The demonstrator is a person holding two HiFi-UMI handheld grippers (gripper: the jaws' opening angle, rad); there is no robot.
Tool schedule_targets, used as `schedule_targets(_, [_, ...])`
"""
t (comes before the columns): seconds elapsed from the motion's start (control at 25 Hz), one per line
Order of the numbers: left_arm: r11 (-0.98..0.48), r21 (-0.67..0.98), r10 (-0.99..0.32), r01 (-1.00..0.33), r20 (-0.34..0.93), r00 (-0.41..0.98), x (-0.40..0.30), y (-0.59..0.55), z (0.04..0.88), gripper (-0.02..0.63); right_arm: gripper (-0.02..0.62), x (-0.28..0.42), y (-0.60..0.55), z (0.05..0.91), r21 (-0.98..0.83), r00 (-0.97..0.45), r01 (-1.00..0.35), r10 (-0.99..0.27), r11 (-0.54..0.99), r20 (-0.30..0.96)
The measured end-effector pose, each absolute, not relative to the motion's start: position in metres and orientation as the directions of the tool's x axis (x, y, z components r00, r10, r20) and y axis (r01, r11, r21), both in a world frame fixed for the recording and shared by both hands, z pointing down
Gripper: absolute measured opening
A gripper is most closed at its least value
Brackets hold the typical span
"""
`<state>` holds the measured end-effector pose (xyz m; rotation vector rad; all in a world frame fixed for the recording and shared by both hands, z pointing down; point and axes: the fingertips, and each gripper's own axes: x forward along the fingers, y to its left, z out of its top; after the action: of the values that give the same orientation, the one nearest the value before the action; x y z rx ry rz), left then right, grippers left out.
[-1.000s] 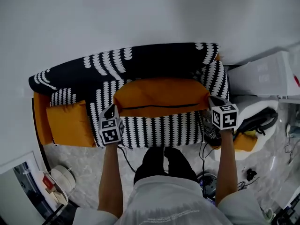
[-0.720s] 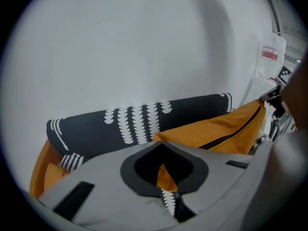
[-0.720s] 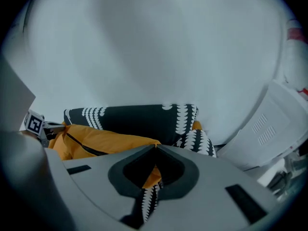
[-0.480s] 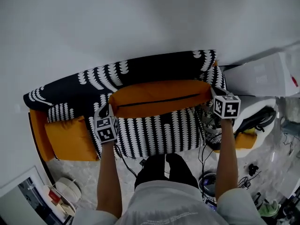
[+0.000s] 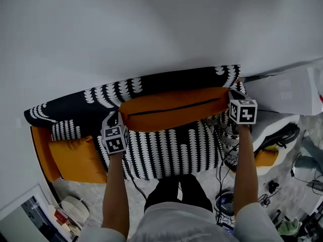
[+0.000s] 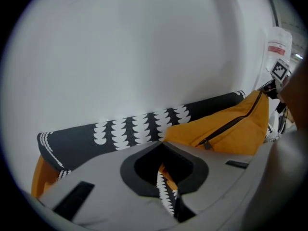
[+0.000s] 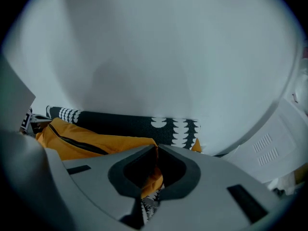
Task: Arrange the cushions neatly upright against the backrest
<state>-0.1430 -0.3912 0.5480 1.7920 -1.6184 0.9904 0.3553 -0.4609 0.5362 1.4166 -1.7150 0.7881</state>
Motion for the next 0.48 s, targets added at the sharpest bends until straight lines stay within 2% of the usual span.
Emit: schedule_targets(0.48, [-0.145,-0.059,-0.614,-0.988,0.789,0.043,-0.141,-0.394,0.553,0.048,0.024,0.354,-0.469,0.537,0.06,-0.059,-0.973,-0.492,0.223,0.868])
